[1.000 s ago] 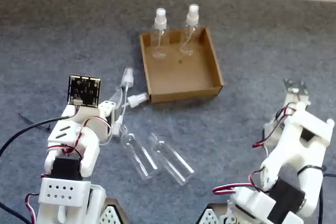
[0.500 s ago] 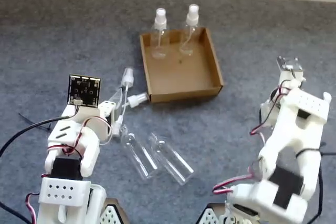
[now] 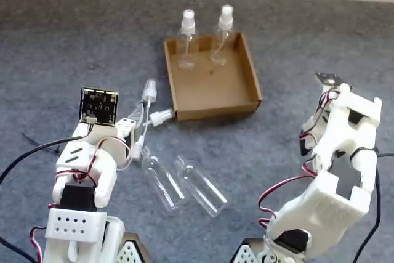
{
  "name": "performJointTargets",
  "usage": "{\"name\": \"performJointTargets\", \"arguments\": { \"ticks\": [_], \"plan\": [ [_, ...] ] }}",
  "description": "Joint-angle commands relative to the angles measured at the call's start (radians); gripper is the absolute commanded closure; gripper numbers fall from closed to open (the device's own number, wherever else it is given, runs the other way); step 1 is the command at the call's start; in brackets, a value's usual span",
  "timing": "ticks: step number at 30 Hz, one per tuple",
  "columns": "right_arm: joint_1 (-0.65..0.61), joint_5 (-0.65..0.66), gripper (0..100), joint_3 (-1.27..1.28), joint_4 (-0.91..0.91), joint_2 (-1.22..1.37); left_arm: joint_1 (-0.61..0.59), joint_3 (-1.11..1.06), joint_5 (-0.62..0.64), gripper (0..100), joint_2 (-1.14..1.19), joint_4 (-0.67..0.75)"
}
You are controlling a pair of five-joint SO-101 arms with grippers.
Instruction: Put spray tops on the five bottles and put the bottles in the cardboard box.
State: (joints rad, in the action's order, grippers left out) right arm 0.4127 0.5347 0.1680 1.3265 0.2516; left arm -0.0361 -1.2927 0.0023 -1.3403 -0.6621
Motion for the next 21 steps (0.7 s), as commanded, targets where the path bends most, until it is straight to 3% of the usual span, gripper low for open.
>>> {"name": "performJointTargets", "arguments": {
  "ticks": [1, 7, 13, 21],
  "plan": [
    [0.027, 0.014, 74.5, -0.051, 0.015, -0.001, -0.013, 0.002, -0.002, 80, 0.012, 0.025],
    [0.044, 0.014, 74.9, -0.053, 0.015, -0.001, -0.013, 0.002, -0.002, 80, 0.012, 0.025],
    [0.042, 0.014, 86.0, -0.053, 0.015, -0.002, -0.013, 0.002, -0.002, 80, 0.012, 0.025],
    [0.035, 0.006, 93.5, -0.107, 0.041, -0.007, -0.013, 0.002, -0.002, 80, 0.012, 0.026]
  ]
}}
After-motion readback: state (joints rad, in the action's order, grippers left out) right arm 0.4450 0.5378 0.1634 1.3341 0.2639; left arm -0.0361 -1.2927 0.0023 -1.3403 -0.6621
